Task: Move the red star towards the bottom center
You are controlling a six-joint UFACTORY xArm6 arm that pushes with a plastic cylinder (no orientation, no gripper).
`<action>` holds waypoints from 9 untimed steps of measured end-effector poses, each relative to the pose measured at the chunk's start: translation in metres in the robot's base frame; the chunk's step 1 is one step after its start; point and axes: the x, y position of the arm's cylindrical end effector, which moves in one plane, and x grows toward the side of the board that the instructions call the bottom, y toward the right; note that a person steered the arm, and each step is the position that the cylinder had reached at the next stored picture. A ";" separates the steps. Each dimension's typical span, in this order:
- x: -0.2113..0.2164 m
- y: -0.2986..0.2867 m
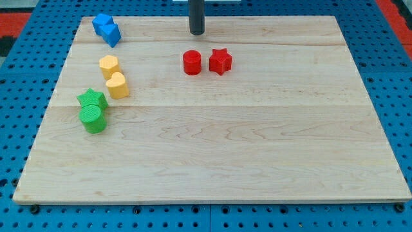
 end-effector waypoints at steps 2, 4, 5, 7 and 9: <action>0.043 0.022; 0.127 0.092; 0.146 0.088; 0.122 0.070; 0.136 0.063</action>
